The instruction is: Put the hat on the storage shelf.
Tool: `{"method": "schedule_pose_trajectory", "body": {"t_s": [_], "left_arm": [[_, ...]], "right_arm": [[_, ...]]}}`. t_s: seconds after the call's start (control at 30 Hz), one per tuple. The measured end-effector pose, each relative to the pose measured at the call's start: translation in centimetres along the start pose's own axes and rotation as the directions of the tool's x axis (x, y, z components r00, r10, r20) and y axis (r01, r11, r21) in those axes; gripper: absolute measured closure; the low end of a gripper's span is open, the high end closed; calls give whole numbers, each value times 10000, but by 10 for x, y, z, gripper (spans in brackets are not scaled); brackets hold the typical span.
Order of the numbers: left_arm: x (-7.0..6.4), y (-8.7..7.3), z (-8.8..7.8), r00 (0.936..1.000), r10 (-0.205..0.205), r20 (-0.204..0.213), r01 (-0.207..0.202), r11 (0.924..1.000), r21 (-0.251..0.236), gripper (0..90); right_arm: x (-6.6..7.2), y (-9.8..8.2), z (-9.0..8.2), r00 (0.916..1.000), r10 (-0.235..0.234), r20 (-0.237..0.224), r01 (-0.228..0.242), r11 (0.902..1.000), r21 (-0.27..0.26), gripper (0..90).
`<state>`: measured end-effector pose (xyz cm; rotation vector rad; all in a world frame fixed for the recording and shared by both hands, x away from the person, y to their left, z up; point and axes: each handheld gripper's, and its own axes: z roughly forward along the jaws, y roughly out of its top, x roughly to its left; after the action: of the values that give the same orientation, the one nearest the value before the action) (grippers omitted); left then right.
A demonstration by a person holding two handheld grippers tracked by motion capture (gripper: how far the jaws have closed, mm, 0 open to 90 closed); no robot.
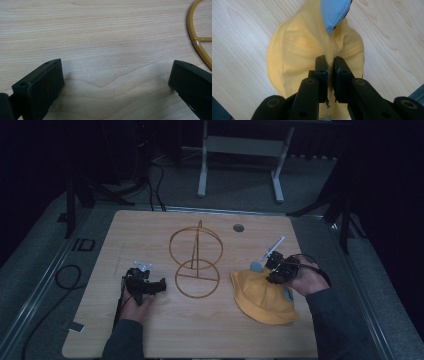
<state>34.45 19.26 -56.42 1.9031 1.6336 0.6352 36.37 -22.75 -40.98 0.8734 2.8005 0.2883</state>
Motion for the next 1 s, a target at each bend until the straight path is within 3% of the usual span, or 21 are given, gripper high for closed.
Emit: {"method": "schedule_pose_trajectory", "body": {"t_s": [0.17, 0.43, 0.73, 1.0], "left_arm": [[0, 0, 0, 10000, -38, -3, 38, 10000, -32, 0], [0, 0, 0, 10000, -17, -6, 17, 10000, -28, 0], [0, 0, 0, 10000, -8, 1, 8, 10000, -2, 0], [0, 0, 0, 10000, -42, -1, 42, 10000, -29, 0]], "right_arm": [[0, 6, -4, 9990, -429, 130, 426, 9989, 206, 835], [-4, 9, -12, 9974, -670, 253, 667, 9977, 116, 837], [-11, 13, -27, 9965, -797, 246, 803, 9965, -253, 839], [-20, 18, -45, 9907, -1284, 444, 1310, 9894, -626, 840]]}}
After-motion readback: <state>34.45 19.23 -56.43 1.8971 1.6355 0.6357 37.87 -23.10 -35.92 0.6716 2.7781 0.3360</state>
